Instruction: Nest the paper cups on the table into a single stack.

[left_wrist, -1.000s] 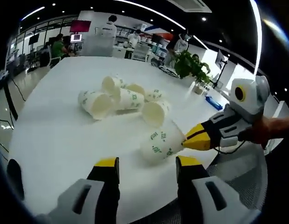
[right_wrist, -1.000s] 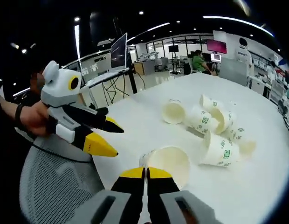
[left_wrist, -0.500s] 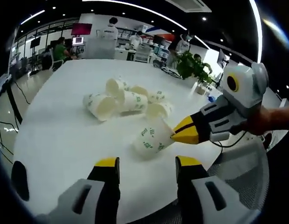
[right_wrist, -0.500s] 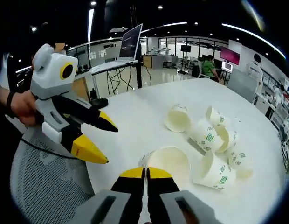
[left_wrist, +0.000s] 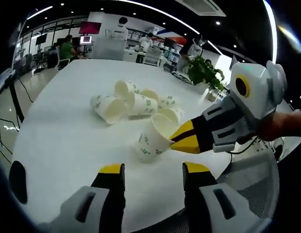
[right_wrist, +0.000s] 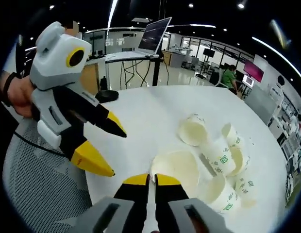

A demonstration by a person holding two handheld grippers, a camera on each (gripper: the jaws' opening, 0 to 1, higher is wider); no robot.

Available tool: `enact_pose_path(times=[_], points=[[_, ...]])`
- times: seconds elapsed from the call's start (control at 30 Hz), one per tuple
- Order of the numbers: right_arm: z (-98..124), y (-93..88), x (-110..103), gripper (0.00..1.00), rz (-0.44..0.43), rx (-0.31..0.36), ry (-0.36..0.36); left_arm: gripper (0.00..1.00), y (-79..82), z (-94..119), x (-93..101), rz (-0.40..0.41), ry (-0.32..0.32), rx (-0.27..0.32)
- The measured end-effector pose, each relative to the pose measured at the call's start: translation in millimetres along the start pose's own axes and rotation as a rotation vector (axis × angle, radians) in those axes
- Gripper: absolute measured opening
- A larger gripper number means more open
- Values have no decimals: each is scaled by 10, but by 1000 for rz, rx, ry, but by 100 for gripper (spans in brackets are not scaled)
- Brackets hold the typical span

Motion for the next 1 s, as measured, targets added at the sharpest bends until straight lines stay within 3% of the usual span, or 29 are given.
enact_pose_path(times=[0.27, 0.5, 0.77, 0.9, 1.0], points=[[-10, 15, 16, 4, 11, -3, -7, 46, -7, -5, 21, -11, -5, -8], [63, -54, 8, 10, -59, 13, -11, 46, -16, -16, 5, -15, -5, -13], [185, -75, 7, 15, -126, 74, -26, 46, -8, -4, 27, -19, -3, -13], [255, 1, 8, 21, -258, 167, 2, 45, -12, 0, 43, -21, -6, -18], [309, 5, 25, 25, -277, 184, -3, 45, -13, 1, 40, -18, -5, -19]])
Point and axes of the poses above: the point that each gripper's makers call its tool centre point, and the gripper's own axes: z roughly backward along the fingers, x roughly to its right, y roughly out of its top, the point moved 7 cm from there along z, roughly backward along the fingers, and after that the axes turned 4 degrees about -z, right-handed, at the moved point
